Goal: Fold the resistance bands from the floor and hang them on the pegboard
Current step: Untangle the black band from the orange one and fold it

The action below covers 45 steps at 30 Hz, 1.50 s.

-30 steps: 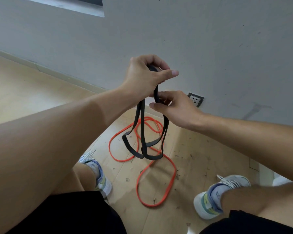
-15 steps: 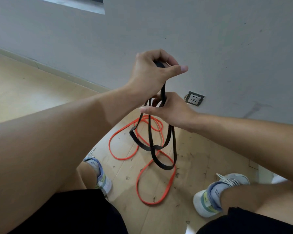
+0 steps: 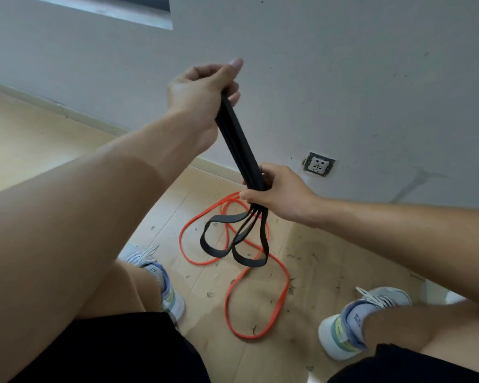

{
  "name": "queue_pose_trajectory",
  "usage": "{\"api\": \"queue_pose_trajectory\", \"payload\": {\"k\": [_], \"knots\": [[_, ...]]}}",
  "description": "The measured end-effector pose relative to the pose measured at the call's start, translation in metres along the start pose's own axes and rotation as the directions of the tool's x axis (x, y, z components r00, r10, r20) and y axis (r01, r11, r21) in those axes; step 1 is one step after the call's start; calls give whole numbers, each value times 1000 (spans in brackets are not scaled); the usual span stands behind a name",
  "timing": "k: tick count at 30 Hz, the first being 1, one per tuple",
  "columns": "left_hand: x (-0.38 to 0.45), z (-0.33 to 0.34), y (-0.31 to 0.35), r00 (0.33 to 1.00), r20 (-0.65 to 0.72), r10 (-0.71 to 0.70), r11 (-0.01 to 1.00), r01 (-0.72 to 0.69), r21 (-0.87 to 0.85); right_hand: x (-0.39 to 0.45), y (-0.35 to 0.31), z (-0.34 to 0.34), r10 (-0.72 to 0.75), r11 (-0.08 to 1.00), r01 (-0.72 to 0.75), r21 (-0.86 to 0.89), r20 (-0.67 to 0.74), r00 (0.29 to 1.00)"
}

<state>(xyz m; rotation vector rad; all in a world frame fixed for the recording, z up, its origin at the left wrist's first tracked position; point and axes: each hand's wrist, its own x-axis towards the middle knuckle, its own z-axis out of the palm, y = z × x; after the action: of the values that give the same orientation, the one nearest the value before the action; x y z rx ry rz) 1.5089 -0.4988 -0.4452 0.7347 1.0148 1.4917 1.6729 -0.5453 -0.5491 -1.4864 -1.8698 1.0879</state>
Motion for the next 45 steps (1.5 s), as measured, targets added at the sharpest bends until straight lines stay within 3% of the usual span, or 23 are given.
{"api": "queue_pose_trajectory", "payload": {"k": [5,9,13,15,16,17,19,21,23,26,28,34,38,45], "knots": [[33,-32,13,991,-99,-84,990,72,-119,6,6,2,50,992,-44,-114,48,998],[53,-57,8,972,-189,-142,986,121,-118,9,13,-2,95,984,-85,-158,56,994],[65,-74,-4,948,-200,-249,949,280,145,9,16,-20,107,989,-111,-96,-41,993],[64,-82,-12,933,-217,-286,855,351,381,9,12,-34,79,988,-91,-128,-93,992],[61,-85,-16,938,-251,-240,766,341,545,8,11,-41,63,986,-78,-146,-105,992],[58,-88,-19,955,-260,-146,654,290,699,8,10,-46,47,985,-65,-161,-109,993],[47,-84,-22,994,-84,-65,506,106,856,7,7,-53,21,981,-39,-192,-96,995],[30,-69,-22,957,175,-230,476,-46,878,5,5,-54,12,977,-21,-214,-47,999],[13,-50,-27,855,339,-393,425,-158,891,3,3,-52,23,982,-20,-190,17,1000],[-4,-27,-44,750,409,-520,330,-265,906,-1,-2,-51,15,981,-8,-195,34,999],[-11,-16,-55,723,415,-553,287,-302,909,-1,-6,-53,0,982,1,-191,6,1000],[-9,-2,-56,807,422,-413,52,-442,896,-5,-11,-54,-33,982,39,-186,35,999],[-10,2,-45,812,469,-349,14,-496,868,-3,-9,-53,-75,982,78,-175,28,997],[-6,-5,-36,825,513,-237,156,-489,858,3,0,-60,-26,997,28,-67,28,999]]}}
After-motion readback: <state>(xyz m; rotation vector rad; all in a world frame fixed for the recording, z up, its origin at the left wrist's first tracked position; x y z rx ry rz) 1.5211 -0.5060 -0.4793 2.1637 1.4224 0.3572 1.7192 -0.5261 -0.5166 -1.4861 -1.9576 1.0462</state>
